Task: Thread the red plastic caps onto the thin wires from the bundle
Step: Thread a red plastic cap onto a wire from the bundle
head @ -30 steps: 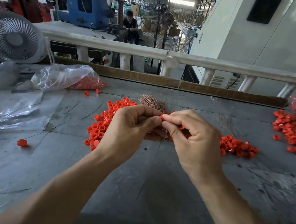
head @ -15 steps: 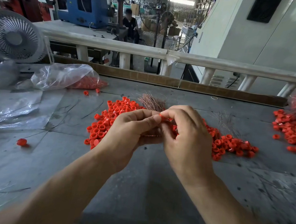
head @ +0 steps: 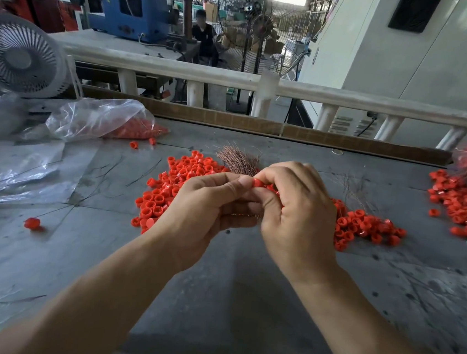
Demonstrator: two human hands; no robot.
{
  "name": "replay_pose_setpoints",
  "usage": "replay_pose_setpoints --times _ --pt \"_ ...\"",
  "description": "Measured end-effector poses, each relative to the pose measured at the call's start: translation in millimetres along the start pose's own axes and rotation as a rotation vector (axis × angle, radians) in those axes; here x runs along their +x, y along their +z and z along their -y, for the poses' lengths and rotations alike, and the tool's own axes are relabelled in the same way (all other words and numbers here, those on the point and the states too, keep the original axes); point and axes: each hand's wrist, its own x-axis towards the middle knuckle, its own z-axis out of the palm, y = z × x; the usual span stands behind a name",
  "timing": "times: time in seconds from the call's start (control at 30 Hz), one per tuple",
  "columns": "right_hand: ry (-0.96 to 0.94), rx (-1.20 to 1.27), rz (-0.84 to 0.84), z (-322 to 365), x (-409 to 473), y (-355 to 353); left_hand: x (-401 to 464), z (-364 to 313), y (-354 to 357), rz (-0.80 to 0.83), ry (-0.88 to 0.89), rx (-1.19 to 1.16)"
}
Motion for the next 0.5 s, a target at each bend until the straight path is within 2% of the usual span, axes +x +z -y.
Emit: replay_pose_setpoints --times 0.17,0.33,0.5 --pt "-0.024 -0.003 -0.006 -1.9 1.4 -1.3 1.4 0.3 -0.8 0.025 0.008 0.037" --pt "-0.074 -0.020 0.062 -4.0 5.8 -3.3 3.2 1.1 -4.6 0.010 0.056 0.038" --pt "-0.030 -0.002 0.059 -5.5 5.0 -2.0 6.7 3.6 -9.4 -0.010 0.130 0.036"
